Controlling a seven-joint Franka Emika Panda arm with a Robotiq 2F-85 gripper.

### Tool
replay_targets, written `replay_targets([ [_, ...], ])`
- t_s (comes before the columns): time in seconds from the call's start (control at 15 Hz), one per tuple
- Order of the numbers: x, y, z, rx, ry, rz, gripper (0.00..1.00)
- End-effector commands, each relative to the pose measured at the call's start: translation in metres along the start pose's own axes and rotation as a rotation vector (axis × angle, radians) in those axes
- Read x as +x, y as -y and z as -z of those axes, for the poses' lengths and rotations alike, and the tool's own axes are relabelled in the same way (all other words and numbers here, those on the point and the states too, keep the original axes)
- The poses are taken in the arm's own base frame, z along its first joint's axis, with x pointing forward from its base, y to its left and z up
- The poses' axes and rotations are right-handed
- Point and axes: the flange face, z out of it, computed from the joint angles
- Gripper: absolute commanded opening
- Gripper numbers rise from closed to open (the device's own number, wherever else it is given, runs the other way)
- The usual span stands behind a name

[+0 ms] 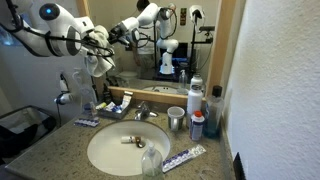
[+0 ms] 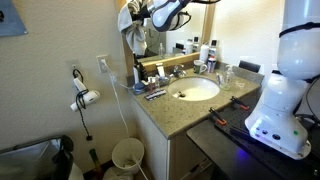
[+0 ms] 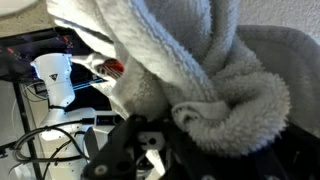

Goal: Use the towel on the left side of the counter to wipe the mirror

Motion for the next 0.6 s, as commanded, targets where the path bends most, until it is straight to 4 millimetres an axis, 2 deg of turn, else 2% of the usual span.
replay_targets([
  [0.0, 0.031, 0.007, 0.018, 0.021, -0.057, -0.019, 0.08],
  [0.2, 0.049, 0.005, 0.029, 0.013, -0.094, -0.011, 0.08],
  [0.53, 0.075, -0.033, 0.041, -0.084, -0.148, 0.06, 0.08],
])
